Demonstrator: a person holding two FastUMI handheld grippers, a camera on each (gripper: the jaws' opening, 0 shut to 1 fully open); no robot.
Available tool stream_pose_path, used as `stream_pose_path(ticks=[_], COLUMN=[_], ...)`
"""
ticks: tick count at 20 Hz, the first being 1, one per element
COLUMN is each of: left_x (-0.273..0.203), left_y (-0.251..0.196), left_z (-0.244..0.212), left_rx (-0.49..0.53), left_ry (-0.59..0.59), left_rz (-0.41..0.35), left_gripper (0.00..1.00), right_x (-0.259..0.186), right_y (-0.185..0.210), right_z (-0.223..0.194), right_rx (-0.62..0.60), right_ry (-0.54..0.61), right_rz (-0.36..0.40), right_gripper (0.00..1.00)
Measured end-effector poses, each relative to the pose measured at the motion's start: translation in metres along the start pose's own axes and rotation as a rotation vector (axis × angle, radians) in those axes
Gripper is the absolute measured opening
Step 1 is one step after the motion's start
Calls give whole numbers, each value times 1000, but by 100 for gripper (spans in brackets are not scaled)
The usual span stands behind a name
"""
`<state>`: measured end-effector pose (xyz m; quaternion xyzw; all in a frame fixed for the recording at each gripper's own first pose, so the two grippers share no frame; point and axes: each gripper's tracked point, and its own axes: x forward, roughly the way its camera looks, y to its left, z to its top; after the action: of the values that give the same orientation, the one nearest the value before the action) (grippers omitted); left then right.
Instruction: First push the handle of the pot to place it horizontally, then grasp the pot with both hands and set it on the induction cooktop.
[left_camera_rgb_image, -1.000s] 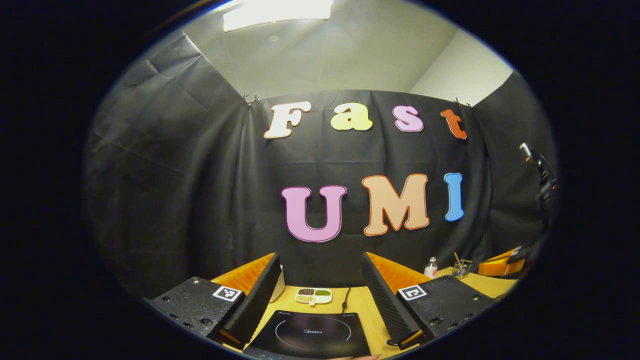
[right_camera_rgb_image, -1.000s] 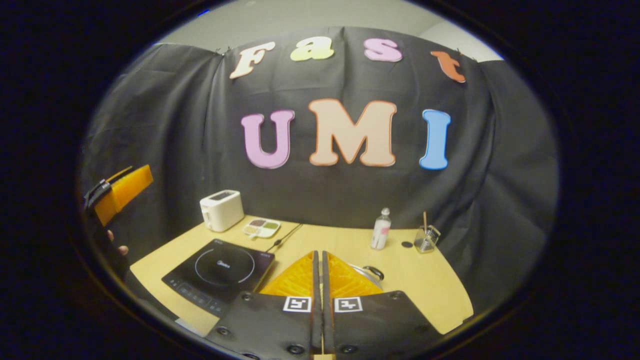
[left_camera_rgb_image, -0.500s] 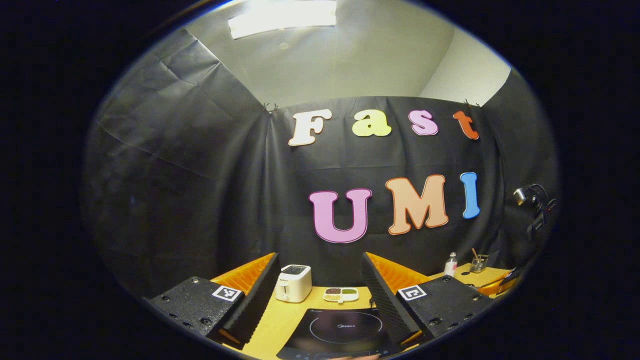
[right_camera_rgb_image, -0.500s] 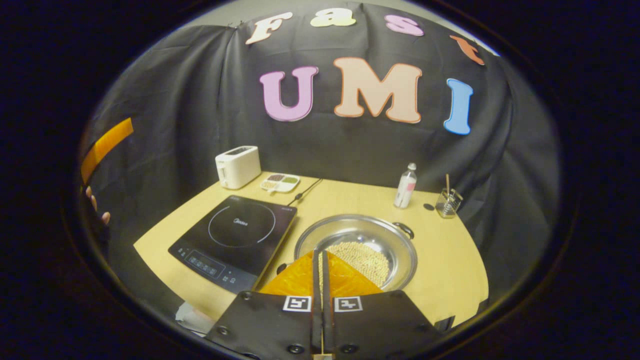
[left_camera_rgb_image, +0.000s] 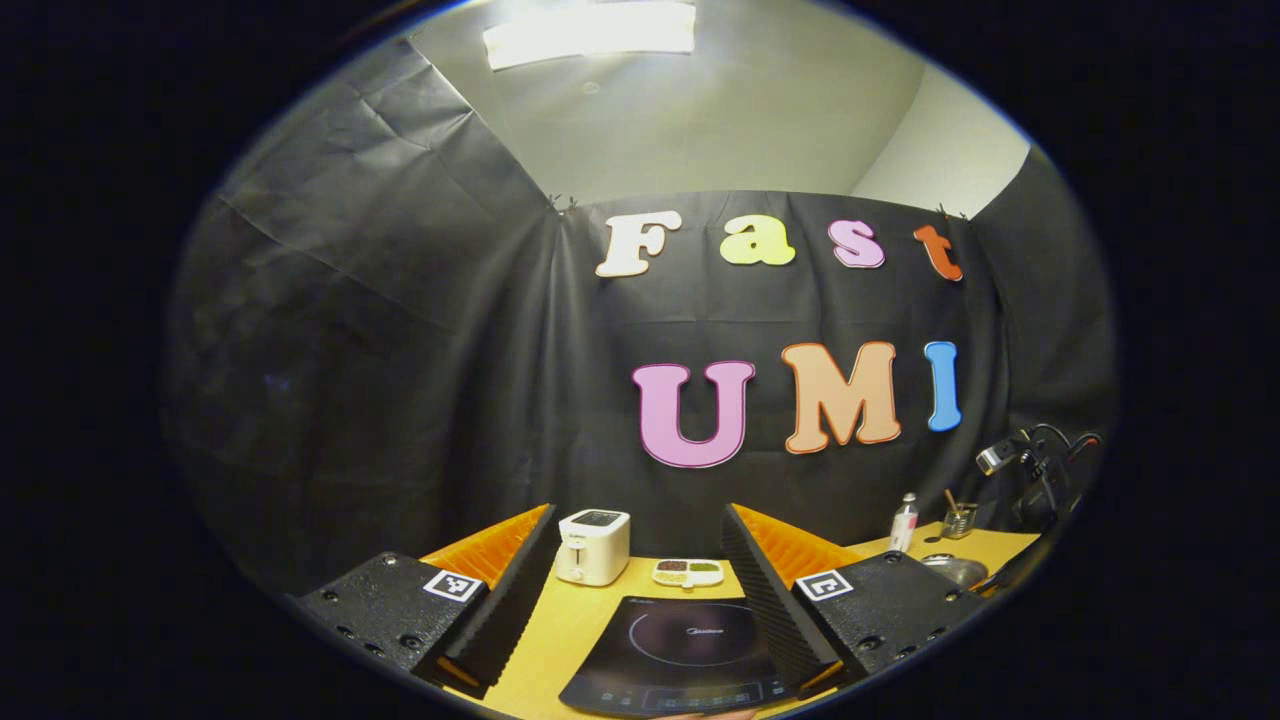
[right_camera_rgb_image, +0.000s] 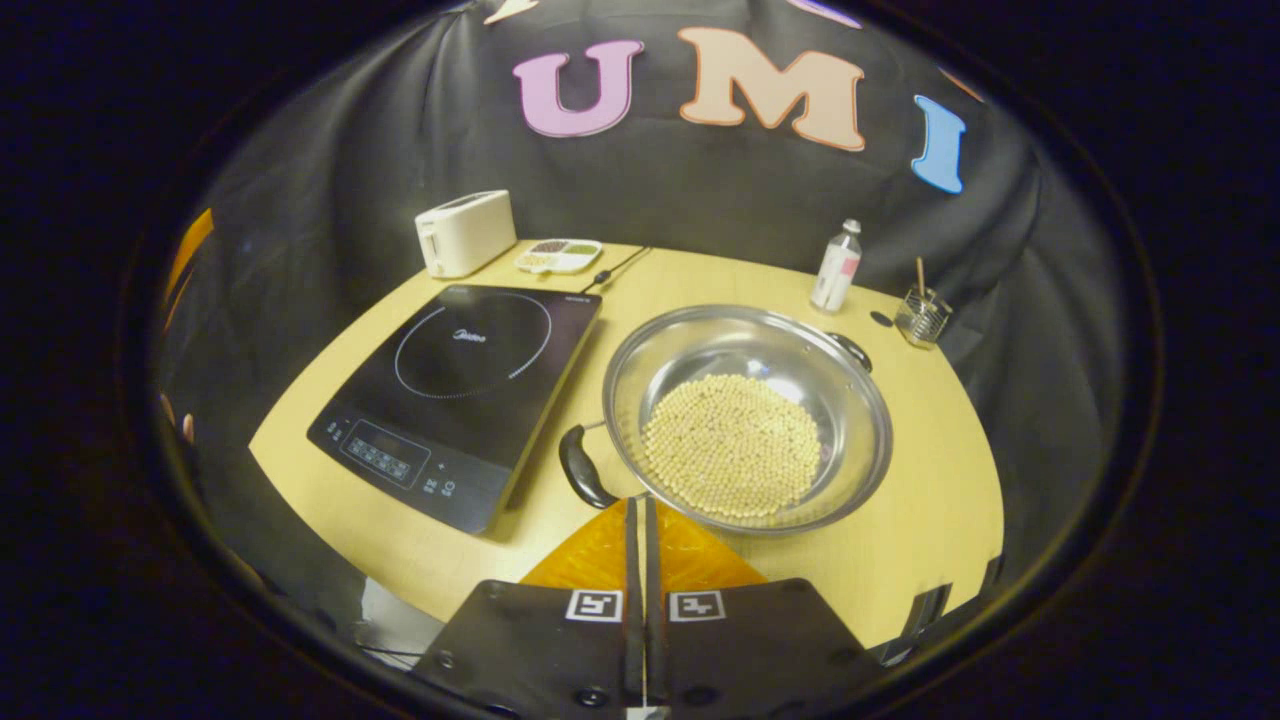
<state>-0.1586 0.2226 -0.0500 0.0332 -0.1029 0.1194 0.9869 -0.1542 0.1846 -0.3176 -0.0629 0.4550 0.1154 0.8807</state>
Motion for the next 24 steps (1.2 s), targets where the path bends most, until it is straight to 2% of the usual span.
stream_pose_path(ticks=[4,5,7,8,12,17,24], left_x=[-3,-3,-4,-5,-5,0,9], left_y=[-1,-3,-13,-16,-16,-21,-5], left_z=[-12,-6,-1,-4,-7,-22,-30], left_rx=[27,15,-21,-29,-19,-43,-70], left_ry=[6,-25,-27,-26,-31,9,30], left_rz=[-26,-33,-61,-72,-75,-92,-67], left_gripper=[96,96,92,95,95,95,95], right_x=[13,15,21,24,37,48,62], right_y=[-4,-7,-14,-14,-17,-15,6], right_z=[-5,-5,-12,-17,-28,-26,-16], right_rx=[-14,-16,-20,-10,16,44,38], right_ry=[43,51,79,92,125,135,151], right_rz=[-42,-56,-78,-81,-101,-108,-98], right_gripper=[0,3,0,0,0,3,3])
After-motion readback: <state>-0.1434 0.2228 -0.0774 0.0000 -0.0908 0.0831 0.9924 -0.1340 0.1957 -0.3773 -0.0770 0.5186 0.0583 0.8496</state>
